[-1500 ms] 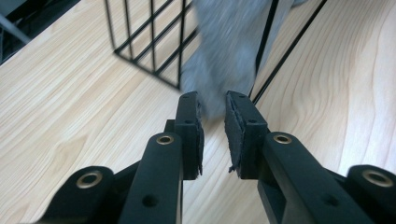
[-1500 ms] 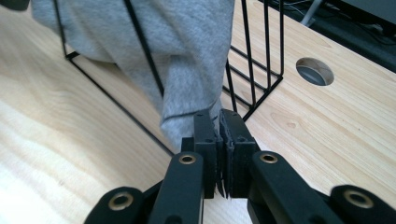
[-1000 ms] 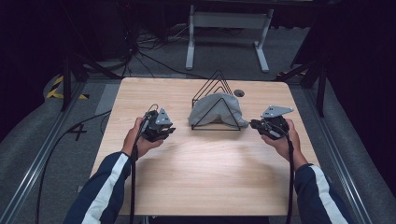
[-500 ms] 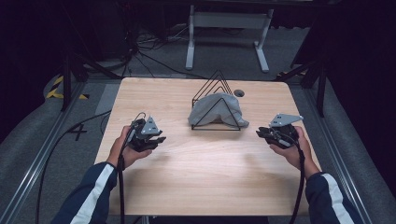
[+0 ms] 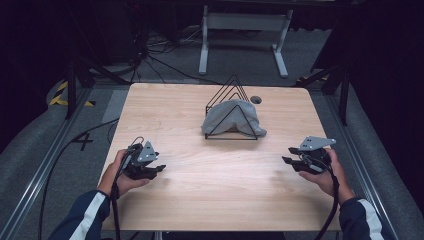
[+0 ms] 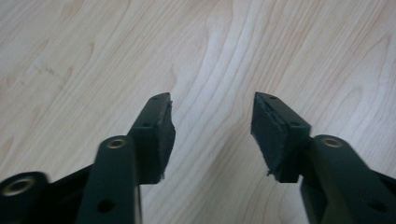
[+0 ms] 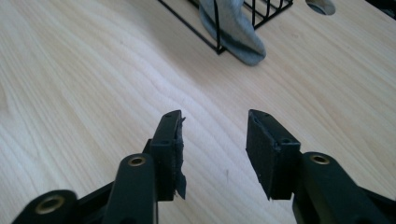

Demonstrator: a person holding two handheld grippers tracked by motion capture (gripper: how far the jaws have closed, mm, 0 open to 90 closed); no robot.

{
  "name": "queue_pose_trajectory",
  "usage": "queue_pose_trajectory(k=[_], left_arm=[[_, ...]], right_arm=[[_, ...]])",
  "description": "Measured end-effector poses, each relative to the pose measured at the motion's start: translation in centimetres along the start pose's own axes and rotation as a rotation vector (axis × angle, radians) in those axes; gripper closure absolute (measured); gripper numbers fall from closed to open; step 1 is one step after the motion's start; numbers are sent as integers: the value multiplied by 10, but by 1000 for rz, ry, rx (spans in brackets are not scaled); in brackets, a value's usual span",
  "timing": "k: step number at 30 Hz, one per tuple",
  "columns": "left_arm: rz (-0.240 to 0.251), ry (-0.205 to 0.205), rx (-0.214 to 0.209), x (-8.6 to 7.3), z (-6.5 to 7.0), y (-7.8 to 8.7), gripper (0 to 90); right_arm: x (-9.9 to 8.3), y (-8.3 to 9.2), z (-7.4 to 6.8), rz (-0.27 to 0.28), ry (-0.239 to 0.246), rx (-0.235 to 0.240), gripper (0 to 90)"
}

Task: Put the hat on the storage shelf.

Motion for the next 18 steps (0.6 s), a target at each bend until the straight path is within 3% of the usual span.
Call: queue_pose_trajectory(k=[5, 13, 18], left_arm=[[0, 16, -4, -19, 4, 4, 369], [-2, 44, -13, -42, 11, 8, 285], [4, 91, -31, -57, 13, 9, 257]], right_arm=[[-17, 2, -5, -10, 4, -15, 494], [-48, 0, -5, 4, -59, -13, 408], [-70, 1, -2, 28, -126, -3, 367]])
Point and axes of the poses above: each handheld gripper's, and its own axes: y roughly backward along the jaws, x roughly out of its top, z roughly to its right, the point moved 1 cm from there along -y, roughly forward along the jaws, and after that the axes turned 11 degrees about x, right-handed, at the moved point
